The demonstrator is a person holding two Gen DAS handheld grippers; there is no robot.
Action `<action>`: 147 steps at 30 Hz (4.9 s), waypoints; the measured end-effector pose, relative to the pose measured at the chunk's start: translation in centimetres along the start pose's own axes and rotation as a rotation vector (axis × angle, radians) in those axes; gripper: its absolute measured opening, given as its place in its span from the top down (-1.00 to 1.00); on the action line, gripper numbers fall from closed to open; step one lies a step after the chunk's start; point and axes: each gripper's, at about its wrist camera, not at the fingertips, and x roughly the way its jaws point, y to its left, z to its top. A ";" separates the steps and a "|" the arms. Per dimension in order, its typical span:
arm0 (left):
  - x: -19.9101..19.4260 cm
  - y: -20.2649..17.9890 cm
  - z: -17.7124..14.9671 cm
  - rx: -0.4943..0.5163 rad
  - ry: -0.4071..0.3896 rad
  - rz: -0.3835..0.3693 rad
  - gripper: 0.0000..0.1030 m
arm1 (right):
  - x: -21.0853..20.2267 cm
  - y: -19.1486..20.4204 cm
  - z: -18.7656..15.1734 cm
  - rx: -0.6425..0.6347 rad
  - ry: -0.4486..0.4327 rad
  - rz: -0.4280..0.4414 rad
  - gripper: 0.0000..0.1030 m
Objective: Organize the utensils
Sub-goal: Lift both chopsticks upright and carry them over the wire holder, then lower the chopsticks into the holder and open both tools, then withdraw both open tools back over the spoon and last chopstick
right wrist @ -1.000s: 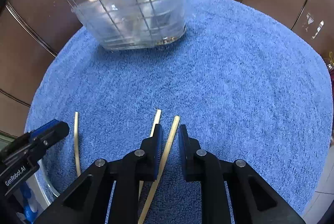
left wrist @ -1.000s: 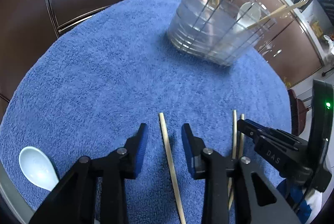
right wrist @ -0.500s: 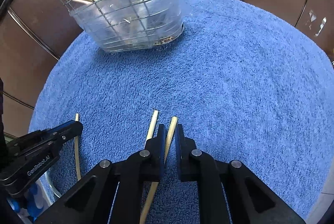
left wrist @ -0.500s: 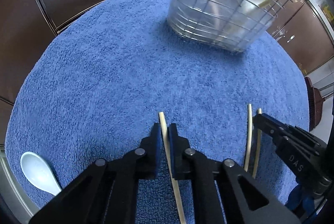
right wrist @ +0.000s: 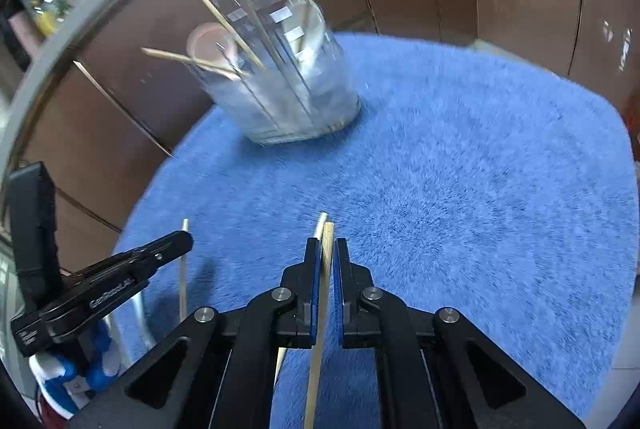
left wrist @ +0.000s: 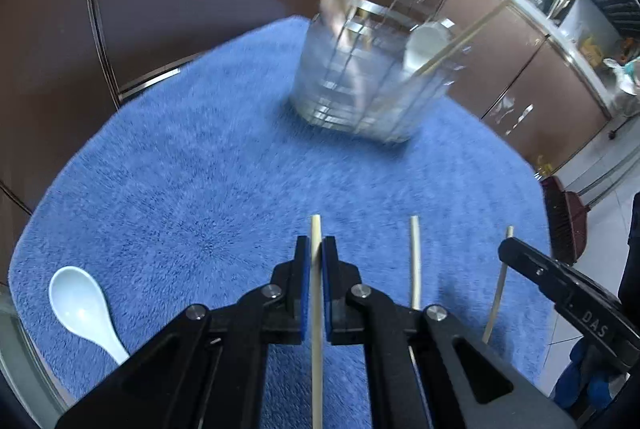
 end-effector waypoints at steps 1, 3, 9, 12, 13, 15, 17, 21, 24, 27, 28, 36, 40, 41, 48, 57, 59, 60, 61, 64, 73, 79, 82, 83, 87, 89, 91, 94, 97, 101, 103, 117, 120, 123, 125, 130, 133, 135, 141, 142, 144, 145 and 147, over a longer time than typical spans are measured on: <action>-0.7 -0.2 -0.3 0.004 -0.017 -0.001 0.91 | -0.8 0.2 -0.3 -0.008 -0.025 0.009 0.88; -2.1 -0.5 -0.8 0.011 -0.056 -0.010 0.91 | -2.6 0.5 -0.9 -0.017 -0.073 0.020 0.88; -7.0 -0.8 -2.0 0.038 -0.156 -0.019 0.91 | -6.5 2.1 -2.5 -0.046 -0.178 0.026 0.89; -9.1 -0.9 -2.4 0.055 -0.200 -0.021 0.91 | -8.4 3.1 -3.5 -0.066 -0.217 0.024 0.89; -9.9 -1.0 -2.6 0.059 -0.216 -0.024 0.91 | -9.1 3.4 -3.8 -0.071 -0.227 0.026 0.89; -11.1 -1.0 -2.9 0.064 -0.239 -0.026 0.91 | -10.4 4.0 -4.2 -0.080 -0.249 0.032 0.89; -12.6 -0.9 -3.2 0.068 -0.268 -0.032 0.91 | -11.5 4.6 -4.6 -0.092 -0.269 0.031 0.89; -14.8 -0.6 -3.6 0.060 -0.316 -0.046 0.91 | -13.1 6.0 -5.0 -0.115 -0.303 0.030 0.89; -16.2 -0.6 -3.2 0.059 -0.361 -0.051 0.91 | -14.0 7.0 -4.8 -0.130 -0.340 0.031 0.89; -17.9 -0.7 -2.3 0.063 -0.414 -0.060 0.91 | -15.3 7.9 -4.0 -0.154 -0.377 0.028 0.89; -18.4 -0.8 -1.9 0.065 -0.430 -0.063 0.91 | -15.5 8.2 -3.5 -0.161 -0.387 0.030 0.89; -20.3 -1.5 4.4 0.060 -0.534 -0.104 0.91 | -16.6 10.3 2.4 -0.222 -0.491 0.055 0.89; -20.5 -1.5 8.6 0.023 -0.600 -0.139 0.91 | -16.2 11.2 5.9 -0.261 -0.569 0.100 0.89; -20.4 -1.5 9.7 0.011 -0.618 -0.148 0.91 | -15.9 11.4 7.1 -0.272 -0.594 0.111 0.89; -17.9 -1.3 17.2 -0.065 -0.725 -0.178 0.91 | -13.0 11.3 12.6 -0.307 -0.691 0.126 0.89; -10.2 -2.6 22.5 -0.064 -0.742 -0.157 0.91 | -7.2 9.8 16.6 -0.335 -0.701 0.093 0.89; -8.8 -2.5 22.7 -0.065 -0.742 -0.141 0.91 | -6.0 9.4 16.9 -0.334 -0.694 0.088 0.89; -8.0 -2.4 22.8 -0.066 -0.746 -0.129 0.91 | -5.6 9.2 16.9 -0.335 -0.692 0.082 0.89; -7.5 -2.3 22.8 -0.068 -0.750 -0.122 0.91 | -4.9 9.0 16.9 -0.335 -0.688 0.076 0.89; -5.9 -2.2 23.0 -0.079 -0.763 -0.101 0.91 | -3.5 8.5 16.9 -0.335 -0.677 0.065 0.89; -3.0 -2.6 21.3 -0.078 -0.816 -0.016 0.91 | -0.2 7.8 15.9 -0.340 -0.627 0.032 0.89; -2.5 -2.1 19.8 -0.082 -0.787 -0.037 0.59 | -0.6 7.4 15.0 -0.323 -0.625 0.008 0.31; -3.5 -1.7 19.0 -0.089 -0.778 -0.044 0.38 | -2.0 7.1 14.5 -0.298 -0.639 0.012 0.26; -4.1 -1.7 18.6 -0.084 -0.773 -0.043 0.37 | -2.6 7.0 14.2 -0.291 -0.644 0.012 0.25; -7.1 -1.8 16.9 -0.043 -0.758 -0.007 0.18 | -5.4 7.1 12.9 -0.267 -0.666 0.000 0.24; -8.7 -1.9 15.9 -0.027 -0.747 0.019 0.10 | -7.0 7.1 12.0 -0.252 -0.679 -0.004 0.18; -10.2 -1.9 14.8 -0.016 -0.725 0.028 0.09 | -8.6 7.1 11.0 -0.231 -0.689 -0.016 0.13; -12.7 -2.1 12.6 0.004 -0.699 0.050 0.08 | -10.8 7.2 8.9 -0.204 -0.687 -0.037 0.12; -15.3 -2.6 9.8 0.029 -0.702 0.080 0.05 | -12.7 7.3 6.9 -0.183 -0.685 -0.053 0.07; -18.8 -3.2 6.4 0.061 -0.723 0.106 0.01 | -15.0 7.7 4.5 -0.166 -0.693 -0.074 0.05; -20.5 -3.5 4.7 0.071 -0.743 0.118 -0.01 | -16.2 7.9 3.1 -0.166 -0.701 -0.090 0.03; -28.0 -5.3 -2.9 0.132 -0.807 0.148 -0.12 | -23.0 10.2 -4.2 -0.190 -0.797 -0.128 -0.27; -28.6 -5.2 -3.8 0.132 -0.804 0.160 -0.12 | -23.9 10.3 -5.2 -0.184 -0.810 -0.123 -0.29; -29.3 -5.1 -4.7 0.129 -0.806 0.173 -0.12 | -24.7 10.2 -6.1 -0.176 -0.816 -0.116 -0.29; -29.7 -5.1 -5.2 0.130 -0.808 0.181 -0.12 | -25.1 10.3 -6.6 -0.172 -0.823 -0.113 -0.29; -30.4 -5.1 -6.3 0.136 -0.812 0.193 -0.12 | -26.0 10.5 -7.6 -0.173 -0.837 -0.102 -0.30; -30.8 -5.2 -6.9 0.140 -0.816 0.204 -0.12 | -26.5 10.5 -8.1 -0.175 -0.844 -0.099 -0.30; -31.0 -5.1 -7.3 0.142 -0.816 0.205 -0.12 | -26.7 10.7 -8.3 -0.176 -0.849 -0.096 -0.30; -31.3 -4.7 -8.0 0.133 -0.815 0.212 -0.12 | -27.2 11.1 -8.9 -0.181 -0.862 -0.098 -0.30; -31.4 -4.6 -8.1 0.131 -0.816 0.214 -0.12 | -27.2 11.1 -8.9 -0.182 -0.863 -0.099 -0.31; -31.4 -4.2 -8.3 0.124 -0.816 0.220 -0.12 | -27.2 11.1 -9.0 -0.185 -0.860 -0.101 -0.31; -31.3 -4.1 -8.3 0.120 -0.815 0.221 -0.12 | -27.2 11.1 -9.0 -0.186 -0.858 -0.101 -0.31; -31.2 -3.7 -8.3 0.112 -0.809 0.224 -0.12 | -27.0 11.2 -9.0 -0.189 -0.852 -0.104 -0.32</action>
